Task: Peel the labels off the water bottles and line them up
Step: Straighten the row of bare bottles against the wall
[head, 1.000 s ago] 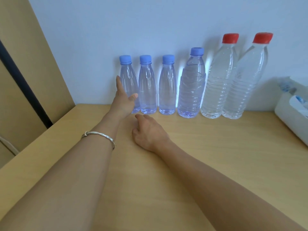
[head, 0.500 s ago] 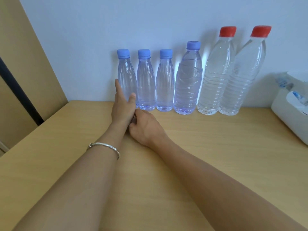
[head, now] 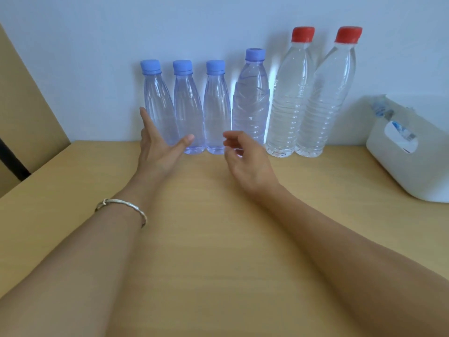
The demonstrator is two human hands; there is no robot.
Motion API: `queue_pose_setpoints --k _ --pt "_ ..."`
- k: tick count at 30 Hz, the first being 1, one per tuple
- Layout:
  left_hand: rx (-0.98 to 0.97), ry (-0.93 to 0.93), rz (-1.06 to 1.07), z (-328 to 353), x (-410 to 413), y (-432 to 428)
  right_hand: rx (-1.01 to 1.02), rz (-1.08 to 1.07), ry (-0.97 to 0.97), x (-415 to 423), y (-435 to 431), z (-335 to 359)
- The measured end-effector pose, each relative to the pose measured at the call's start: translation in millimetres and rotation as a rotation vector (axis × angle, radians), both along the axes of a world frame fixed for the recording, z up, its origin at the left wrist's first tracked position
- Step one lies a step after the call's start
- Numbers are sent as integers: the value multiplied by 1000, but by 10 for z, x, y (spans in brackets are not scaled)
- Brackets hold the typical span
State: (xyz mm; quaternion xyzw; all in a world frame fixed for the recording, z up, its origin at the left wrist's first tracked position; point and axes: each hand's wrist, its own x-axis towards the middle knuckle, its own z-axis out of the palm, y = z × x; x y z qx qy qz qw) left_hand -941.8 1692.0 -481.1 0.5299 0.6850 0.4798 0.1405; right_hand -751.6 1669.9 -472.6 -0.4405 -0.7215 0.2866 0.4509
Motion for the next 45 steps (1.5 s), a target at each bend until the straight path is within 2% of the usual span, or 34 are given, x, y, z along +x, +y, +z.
queue_pose_setpoints --k 3,5,7,9,11,13,17,22,45 --pt "-6 7 -5 -9 1 -2 204 -228 72 565 170 60" --pt "-6 18 5 -13 1 -6 272 -422 142 924 288 95" --pt "-2 24 8 -17 6 -4 260 -585 222 1189 373 103" --pt "1 26 12 -18 6 0 189 -648 268 1326 443 68" --pt "2 28 14 -23 -1 10 79 -579 231 1360 515 -10" --pt "2 34 17 -29 -7 22 12 -411 212 1354 571 -62" --pt "-6 47 21 -21 18 25 101 -253 159 1363 661 -74" --pt "4 52 15 -29 10 20 170 -258 136 1367 690 -100" --pt "2 80 25 -13 21 19 161 -231 118 1398 746 -158"
